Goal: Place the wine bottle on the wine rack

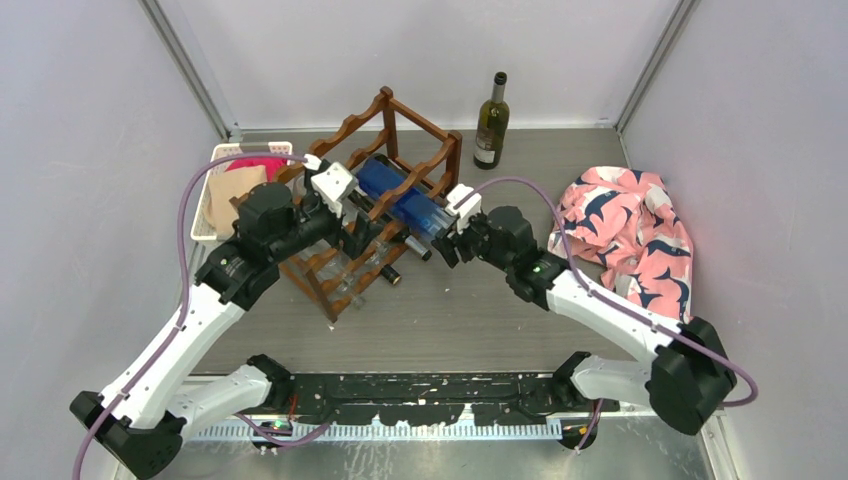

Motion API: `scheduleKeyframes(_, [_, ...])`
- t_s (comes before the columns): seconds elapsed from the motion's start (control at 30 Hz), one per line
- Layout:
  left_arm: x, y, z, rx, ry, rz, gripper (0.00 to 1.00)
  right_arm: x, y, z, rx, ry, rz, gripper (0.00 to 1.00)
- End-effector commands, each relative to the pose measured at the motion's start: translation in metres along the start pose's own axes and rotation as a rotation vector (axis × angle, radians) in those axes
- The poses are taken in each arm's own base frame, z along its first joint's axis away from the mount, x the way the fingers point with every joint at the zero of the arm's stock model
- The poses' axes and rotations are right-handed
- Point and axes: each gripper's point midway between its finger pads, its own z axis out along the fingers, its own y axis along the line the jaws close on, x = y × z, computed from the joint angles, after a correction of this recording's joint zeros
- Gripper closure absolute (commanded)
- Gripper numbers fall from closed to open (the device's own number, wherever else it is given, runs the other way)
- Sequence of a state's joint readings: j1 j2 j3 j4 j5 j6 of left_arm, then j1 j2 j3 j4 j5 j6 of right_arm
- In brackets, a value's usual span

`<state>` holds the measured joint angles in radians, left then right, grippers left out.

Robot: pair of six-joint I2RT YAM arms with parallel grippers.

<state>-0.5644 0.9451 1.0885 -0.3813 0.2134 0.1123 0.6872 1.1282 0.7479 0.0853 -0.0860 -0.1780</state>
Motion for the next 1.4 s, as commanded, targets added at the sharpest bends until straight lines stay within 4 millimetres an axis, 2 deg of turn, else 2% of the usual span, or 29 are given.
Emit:
scheduleKeyframes(0.0, [-0.023,0.006,-0.005,-0.028,-0.108,0.016,0.0,-0.138,-0.018,-0.006,0.046,-0.496,-0.035,0.99])
scheduleKeyframes(0.2, [-0.022,0.012,-0.014,-0.07,-0.144,0.022,0.0,-0.144,-0.019,0.017,0.03,-0.511,-0.044,0.99])
scheduleKeyframes(0.67, [-0.015,0.018,-0.021,-0.112,-0.146,0.044,0.02,-0.15,-0.022,0.059,0.009,-0.542,-0.047,0.99])
scheduleKeyframes(1.0, [-0.011,0.027,-0.023,-0.168,-0.147,0.033,0.01,-0.157,-0.023,0.078,0.004,-0.572,-0.027,0.99])
scheduleKeyframes(1.37, [-0.008,0.024,-0.019,-0.145,-0.135,0.032,0.12,-0.153,-0.026,0.091,0.008,-0.541,0.002,0.99])
